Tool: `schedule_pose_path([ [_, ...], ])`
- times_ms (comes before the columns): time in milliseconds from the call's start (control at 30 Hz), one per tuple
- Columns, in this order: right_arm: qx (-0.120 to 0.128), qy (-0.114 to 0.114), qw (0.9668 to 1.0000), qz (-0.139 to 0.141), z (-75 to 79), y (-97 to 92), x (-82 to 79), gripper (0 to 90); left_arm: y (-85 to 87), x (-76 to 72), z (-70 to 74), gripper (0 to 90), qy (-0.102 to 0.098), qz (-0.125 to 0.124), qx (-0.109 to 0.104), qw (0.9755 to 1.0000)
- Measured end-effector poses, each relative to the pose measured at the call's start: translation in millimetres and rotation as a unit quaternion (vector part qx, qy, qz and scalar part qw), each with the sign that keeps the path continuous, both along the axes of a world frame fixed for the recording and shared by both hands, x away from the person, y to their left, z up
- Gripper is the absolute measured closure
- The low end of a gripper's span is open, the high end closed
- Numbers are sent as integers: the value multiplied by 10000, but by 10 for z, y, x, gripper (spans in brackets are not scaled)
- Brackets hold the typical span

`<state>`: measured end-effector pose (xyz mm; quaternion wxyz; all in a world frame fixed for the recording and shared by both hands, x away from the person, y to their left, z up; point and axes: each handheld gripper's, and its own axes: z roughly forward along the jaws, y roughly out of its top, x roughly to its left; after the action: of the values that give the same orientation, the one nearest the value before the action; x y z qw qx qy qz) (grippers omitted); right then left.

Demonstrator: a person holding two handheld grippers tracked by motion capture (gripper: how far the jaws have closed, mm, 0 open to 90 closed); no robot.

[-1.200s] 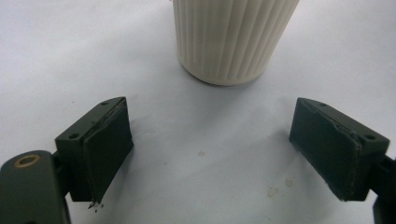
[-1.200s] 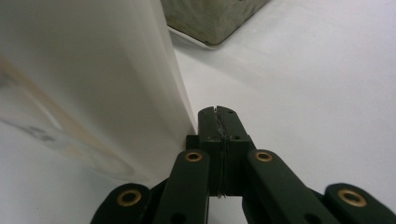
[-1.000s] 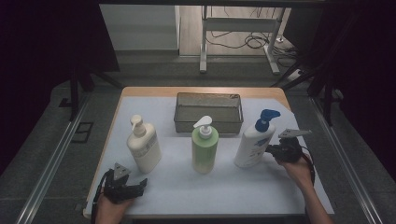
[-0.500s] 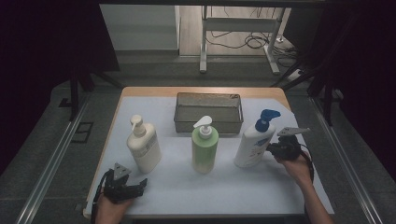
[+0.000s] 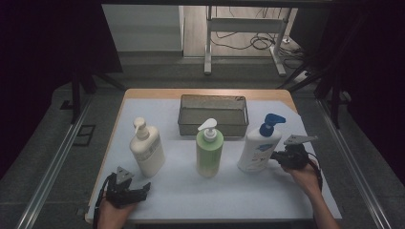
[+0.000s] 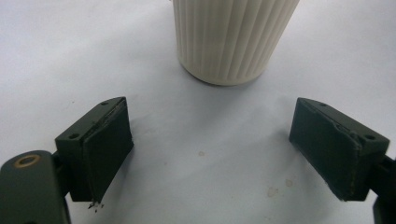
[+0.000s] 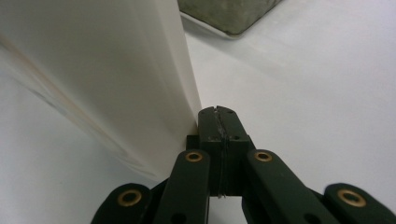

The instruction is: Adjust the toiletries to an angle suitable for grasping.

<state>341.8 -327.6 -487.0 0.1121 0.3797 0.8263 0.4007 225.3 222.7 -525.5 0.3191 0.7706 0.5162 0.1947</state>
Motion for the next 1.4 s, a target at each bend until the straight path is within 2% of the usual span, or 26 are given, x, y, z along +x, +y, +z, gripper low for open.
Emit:
schedule_pose_path([
  [500, 115, 65, 9999, 38, -64, 39, -196, 891, -3, 0, 0, 126, 2, 13, -9, 10000],
  [1067, 118, 68, 9995, 282, -98, 107, -410, 876, -3, 0, 1, 126, 3, 10, -6, 10000],
  [1400, 47, 65, 9986, 524, -99, 267, -561, 859, -2, 0, 1, 126, 8, 6, -7, 10000],
])
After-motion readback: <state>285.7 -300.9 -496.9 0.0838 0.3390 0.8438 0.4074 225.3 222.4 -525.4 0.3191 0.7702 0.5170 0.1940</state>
